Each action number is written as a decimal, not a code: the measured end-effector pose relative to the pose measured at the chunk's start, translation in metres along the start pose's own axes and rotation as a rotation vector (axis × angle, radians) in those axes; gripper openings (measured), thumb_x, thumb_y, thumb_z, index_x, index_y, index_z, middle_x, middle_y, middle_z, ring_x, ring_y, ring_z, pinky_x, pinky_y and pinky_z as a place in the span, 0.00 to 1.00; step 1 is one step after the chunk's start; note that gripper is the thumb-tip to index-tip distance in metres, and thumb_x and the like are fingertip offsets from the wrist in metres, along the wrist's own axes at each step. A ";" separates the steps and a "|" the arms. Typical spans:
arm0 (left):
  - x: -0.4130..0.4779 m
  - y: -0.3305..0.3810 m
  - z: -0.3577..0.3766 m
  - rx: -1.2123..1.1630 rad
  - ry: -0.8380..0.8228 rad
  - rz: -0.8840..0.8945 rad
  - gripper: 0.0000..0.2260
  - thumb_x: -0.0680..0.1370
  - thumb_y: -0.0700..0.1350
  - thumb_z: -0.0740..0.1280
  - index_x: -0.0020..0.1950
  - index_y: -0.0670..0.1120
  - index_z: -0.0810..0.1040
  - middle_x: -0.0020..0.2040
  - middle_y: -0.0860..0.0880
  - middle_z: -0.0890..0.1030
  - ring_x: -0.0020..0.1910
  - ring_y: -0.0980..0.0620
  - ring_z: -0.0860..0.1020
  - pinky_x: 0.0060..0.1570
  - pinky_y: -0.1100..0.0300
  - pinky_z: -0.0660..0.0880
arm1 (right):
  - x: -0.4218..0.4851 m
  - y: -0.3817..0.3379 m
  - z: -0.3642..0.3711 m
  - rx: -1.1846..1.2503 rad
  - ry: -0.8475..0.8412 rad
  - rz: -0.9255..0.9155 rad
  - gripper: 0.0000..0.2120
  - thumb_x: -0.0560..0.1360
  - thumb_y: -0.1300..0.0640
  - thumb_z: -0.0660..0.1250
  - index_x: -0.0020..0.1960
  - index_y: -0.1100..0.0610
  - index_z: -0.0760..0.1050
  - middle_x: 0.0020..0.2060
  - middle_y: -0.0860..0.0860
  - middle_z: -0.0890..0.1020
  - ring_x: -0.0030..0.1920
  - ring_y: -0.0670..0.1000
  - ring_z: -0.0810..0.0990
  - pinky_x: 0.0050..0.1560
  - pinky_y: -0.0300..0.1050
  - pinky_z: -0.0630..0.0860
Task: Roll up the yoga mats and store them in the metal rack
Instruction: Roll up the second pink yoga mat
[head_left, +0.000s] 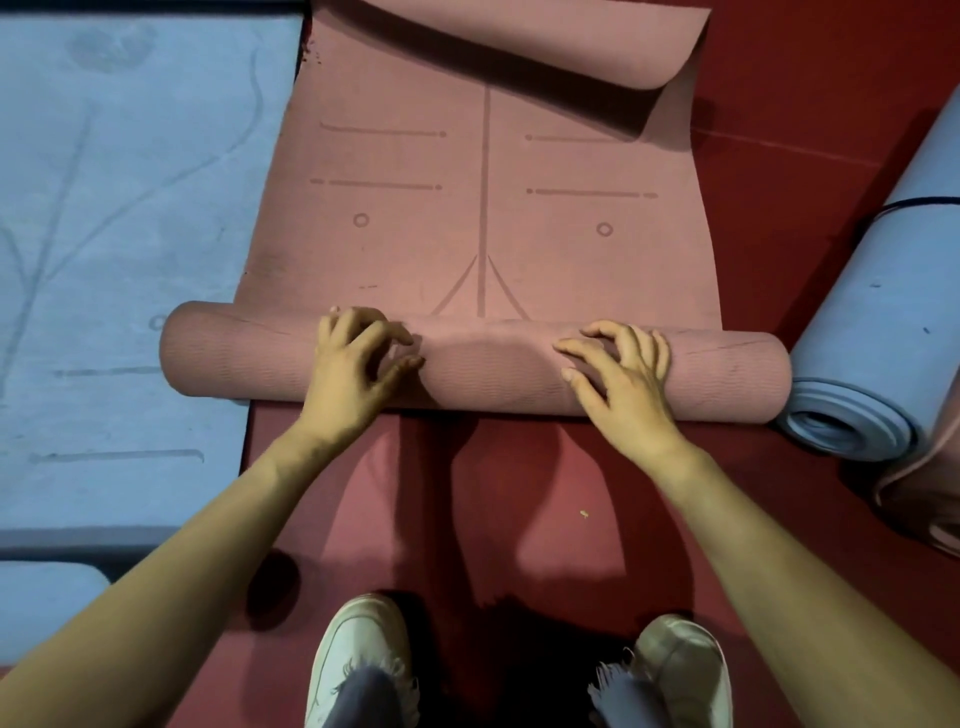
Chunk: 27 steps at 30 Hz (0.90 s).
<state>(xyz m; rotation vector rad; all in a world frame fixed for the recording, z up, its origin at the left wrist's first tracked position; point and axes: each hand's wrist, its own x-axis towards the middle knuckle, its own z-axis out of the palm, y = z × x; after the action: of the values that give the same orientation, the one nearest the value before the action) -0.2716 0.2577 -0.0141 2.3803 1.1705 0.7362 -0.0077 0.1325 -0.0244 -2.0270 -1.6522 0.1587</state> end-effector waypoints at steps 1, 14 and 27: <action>-0.002 0.003 0.004 0.052 0.026 0.011 0.12 0.76 0.52 0.65 0.48 0.44 0.80 0.47 0.46 0.76 0.48 0.42 0.73 0.56 0.53 0.62 | 0.003 0.000 -0.001 -0.001 0.004 0.008 0.15 0.73 0.47 0.60 0.56 0.47 0.78 0.57 0.54 0.74 0.59 0.52 0.66 0.66 0.61 0.56; 0.009 -0.014 0.000 0.077 -0.226 0.061 0.32 0.64 0.57 0.64 0.63 0.41 0.72 0.66 0.43 0.73 0.65 0.45 0.69 0.68 0.45 0.54 | 0.036 0.004 -0.006 -0.091 -0.131 0.055 0.26 0.71 0.37 0.53 0.59 0.52 0.74 0.58 0.52 0.74 0.61 0.57 0.69 0.69 0.58 0.56; 0.036 -0.034 0.001 0.149 -0.298 0.152 0.42 0.59 0.64 0.68 0.67 0.42 0.68 0.60 0.39 0.70 0.59 0.40 0.68 0.61 0.48 0.62 | 0.039 0.016 -0.012 -0.181 -0.281 -0.102 0.39 0.63 0.38 0.69 0.71 0.45 0.65 0.62 0.60 0.67 0.66 0.60 0.61 0.69 0.57 0.52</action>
<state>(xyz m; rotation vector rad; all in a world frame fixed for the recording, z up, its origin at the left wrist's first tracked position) -0.2729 0.3064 -0.0229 2.6123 0.9582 0.3290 0.0213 0.1632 -0.0127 -2.1239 -2.0027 0.2768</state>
